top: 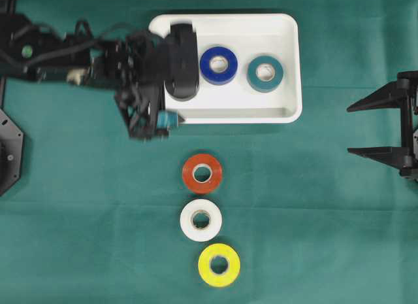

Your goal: Pick up the tape from a random location and place it into the white case.

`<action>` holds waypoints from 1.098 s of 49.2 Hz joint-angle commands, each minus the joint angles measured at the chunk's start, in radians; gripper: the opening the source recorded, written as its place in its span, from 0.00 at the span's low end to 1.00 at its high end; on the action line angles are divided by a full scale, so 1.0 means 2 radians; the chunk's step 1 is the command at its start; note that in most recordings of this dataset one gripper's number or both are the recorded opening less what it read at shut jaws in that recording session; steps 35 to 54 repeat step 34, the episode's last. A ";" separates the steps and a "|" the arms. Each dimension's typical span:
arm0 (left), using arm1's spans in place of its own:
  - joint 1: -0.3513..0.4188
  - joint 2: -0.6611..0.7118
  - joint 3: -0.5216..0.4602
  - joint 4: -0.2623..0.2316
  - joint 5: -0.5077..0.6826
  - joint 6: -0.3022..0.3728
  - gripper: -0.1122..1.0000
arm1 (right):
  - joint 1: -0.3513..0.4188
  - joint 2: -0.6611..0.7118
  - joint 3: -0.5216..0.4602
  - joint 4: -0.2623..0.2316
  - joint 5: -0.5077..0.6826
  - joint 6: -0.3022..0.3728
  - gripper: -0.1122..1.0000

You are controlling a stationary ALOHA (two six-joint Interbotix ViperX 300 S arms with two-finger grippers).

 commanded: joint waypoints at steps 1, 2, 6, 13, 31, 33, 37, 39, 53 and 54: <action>-0.029 -0.018 0.002 0.001 -0.020 -0.001 0.94 | -0.001 0.005 -0.014 0.000 -0.002 -0.001 0.86; -0.033 -0.018 0.004 0.001 -0.024 -0.001 0.94 | -0.001 0.005 -0.014 0.000 -0.002 -0.001 0.86; -0.044 -0.024 0.012 0.001 -0.034 -0.002 0.94 | -0.001 0.005 -0.015 0.000 -0.002 0.000 0.86; -0.045 -0.038 0.029 0.000 -0.048 -0.002 0.94 | -0.001 0.005 -0.019 0.000 -0.002 0.000 0.86; -0.059 -0.141 0.127 -0.002 -0.178 -0.002 0.94 | -0.001 0.002 -0.033 0.000 -0.002 -0.001 0.86; -0.060 -0.155 0.140 -0.002 -0.193 -0.002 0.94 | -0.001 0.002 -0.035 0.000 -0.002 -0.002 0.86; -0.061 -0.166 0.149 -0.002 -0.203 -0.002 0.94 | -0.001 0.001 -0.035 0.000 -0.002 -0.002 0.86; -0.061 -0.166 0.149 -0.002 -0.203 -0.002 0.94 | -0.001 0.001 -0.035 0.000 -0.002 -0.002 0.86; -0.061 -0.166 0.149 -0.002 -0.203 -0.002 0.94 | -0.001 0.001 -0.035 0.000 -0.002 -0.002 0.86; -0.061 -0.166 0.149 -0.002 -0.203 -0.002 0.94 | -0.001 0.001 -0.035 0.000 -0.002 -0.002 0.86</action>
